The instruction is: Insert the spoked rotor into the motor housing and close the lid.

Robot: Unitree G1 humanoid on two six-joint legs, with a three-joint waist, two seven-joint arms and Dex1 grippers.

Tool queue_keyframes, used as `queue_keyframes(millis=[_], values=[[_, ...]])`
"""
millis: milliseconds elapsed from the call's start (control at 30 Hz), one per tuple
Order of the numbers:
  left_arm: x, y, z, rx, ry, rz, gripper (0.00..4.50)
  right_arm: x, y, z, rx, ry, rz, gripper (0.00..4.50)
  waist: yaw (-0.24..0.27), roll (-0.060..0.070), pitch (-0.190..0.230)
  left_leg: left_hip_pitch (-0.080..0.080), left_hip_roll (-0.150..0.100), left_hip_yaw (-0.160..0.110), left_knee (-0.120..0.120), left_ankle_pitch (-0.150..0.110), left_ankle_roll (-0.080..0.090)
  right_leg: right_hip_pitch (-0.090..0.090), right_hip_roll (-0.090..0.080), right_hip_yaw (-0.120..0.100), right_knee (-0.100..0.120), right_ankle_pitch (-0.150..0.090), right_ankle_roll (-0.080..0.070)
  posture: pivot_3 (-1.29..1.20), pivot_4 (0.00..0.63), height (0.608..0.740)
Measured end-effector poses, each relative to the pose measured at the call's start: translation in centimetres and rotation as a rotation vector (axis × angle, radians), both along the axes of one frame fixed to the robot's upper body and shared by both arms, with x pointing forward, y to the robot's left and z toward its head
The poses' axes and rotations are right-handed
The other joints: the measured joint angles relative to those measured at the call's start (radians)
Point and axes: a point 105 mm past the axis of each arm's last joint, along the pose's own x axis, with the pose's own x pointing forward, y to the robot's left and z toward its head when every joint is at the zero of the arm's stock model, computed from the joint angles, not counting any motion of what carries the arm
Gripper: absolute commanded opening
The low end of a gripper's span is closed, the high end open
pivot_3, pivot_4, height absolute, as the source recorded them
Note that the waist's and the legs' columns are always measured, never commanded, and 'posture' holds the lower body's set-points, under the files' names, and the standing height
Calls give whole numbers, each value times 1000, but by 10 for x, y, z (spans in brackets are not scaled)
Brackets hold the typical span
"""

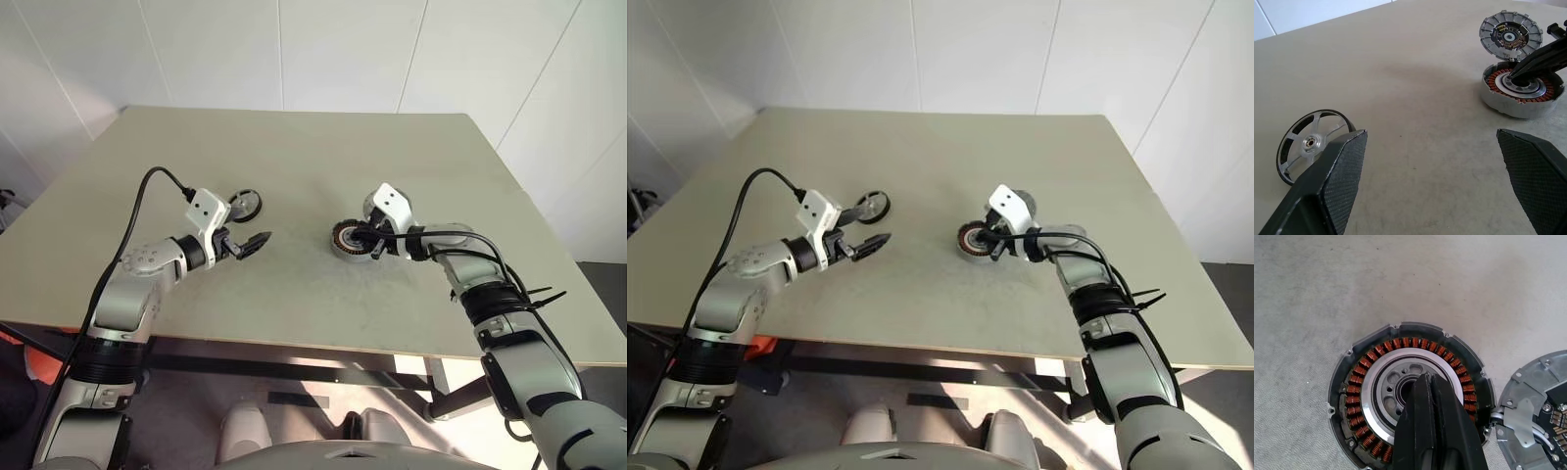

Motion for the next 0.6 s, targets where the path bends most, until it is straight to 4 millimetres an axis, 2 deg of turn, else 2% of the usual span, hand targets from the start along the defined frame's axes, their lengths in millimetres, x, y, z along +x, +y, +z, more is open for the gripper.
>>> queue_keyframes(millis=[133,267,400,500,600], values=[[10,11,4,-89,-8,115,4500,-5,13,19,54,-31,62,23,0,0,0,-3,0,0,0,0,0,-3,1,0,-1,0,0,0,0,740],[33,47,8,-269,21,382,4500,-11,25,52,121,-103,116,23,1,0,0,-3,0,0,-1,0,0,-2,1,0,-2,0,0,0,0,740],[39,75,-6,-375,97,570,4500,-12,24,61,131,-112,114,23,3,0,0,-2,0,0,-1,0,1,-1,1,0,-2,0,0,0,0,740],[42,74,-17,-465,172,623,4500,-15,25,64,146,-110,119,23,7,0,0,-3,0,0,0,0,1,-1,0,0,-2,0,0,0,0,740],[50,60,-19,-567,241,623,4500,-16,28,67,158,-118,127,23,10,-1,1,-3,0,0,0,0,1,-1,0,0,-2,0,0,0,0,740]])
